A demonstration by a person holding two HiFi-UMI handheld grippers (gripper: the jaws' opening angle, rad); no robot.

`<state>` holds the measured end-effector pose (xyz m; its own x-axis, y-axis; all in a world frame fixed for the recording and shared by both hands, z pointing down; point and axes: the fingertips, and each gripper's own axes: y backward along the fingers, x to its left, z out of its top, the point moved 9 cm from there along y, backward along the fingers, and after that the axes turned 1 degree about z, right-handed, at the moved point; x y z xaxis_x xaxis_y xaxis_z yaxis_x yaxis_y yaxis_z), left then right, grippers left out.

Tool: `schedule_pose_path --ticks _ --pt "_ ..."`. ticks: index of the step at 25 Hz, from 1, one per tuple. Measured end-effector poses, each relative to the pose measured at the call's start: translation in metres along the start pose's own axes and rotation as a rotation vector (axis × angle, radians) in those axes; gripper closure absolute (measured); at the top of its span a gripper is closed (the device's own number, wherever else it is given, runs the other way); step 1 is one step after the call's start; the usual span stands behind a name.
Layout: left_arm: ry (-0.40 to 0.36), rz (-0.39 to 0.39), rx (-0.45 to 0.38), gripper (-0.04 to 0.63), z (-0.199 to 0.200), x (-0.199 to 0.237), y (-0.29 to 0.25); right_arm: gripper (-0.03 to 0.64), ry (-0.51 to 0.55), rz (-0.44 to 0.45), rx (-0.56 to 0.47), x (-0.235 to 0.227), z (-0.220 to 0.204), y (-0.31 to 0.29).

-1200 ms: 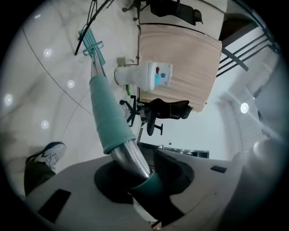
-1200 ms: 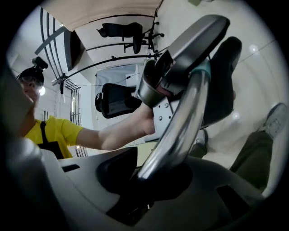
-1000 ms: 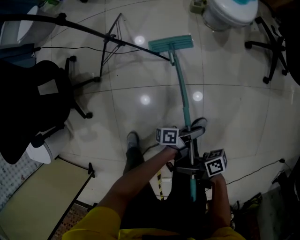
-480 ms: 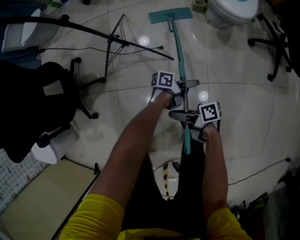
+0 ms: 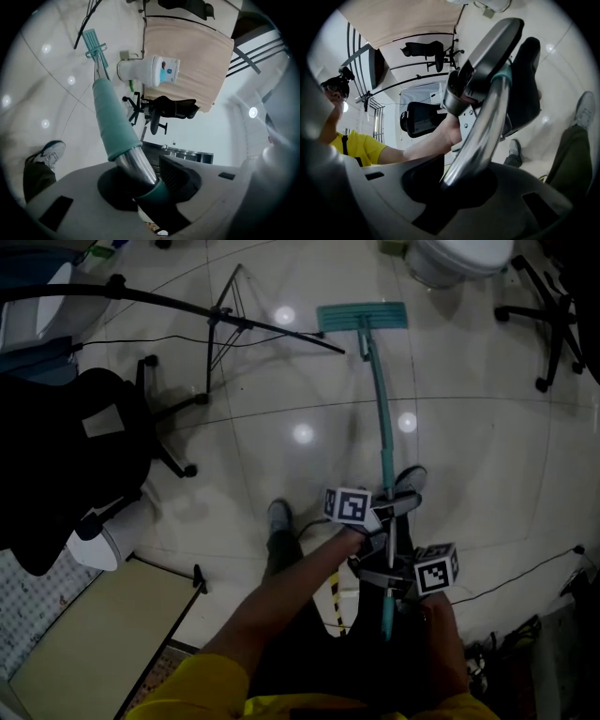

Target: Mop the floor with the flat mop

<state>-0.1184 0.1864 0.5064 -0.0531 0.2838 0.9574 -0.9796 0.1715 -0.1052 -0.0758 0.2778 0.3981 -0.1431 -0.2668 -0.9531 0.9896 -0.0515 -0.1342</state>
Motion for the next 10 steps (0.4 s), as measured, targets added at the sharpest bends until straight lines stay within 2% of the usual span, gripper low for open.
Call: schedule_pose_path --ticks 3,6,10 --pt "0.001 -0.02 0.011 0.456 -0.016 0.001 -0.001 0.529 0.0 -0.003 -0.011 0.003 -0.013 0.002" --pt "-0.044 -0.009 0.029 0.434 -0.01 -0.009 -0.004 0.518 0.009 0.008 -0.029 0.011 -0.009 0.008" --pt "-0.04 0.022 0.048 0.454 -0.007 -0.014 -0.007 0.514 0.023 -0.015 -0.01 0.014 -0.004 0.01"
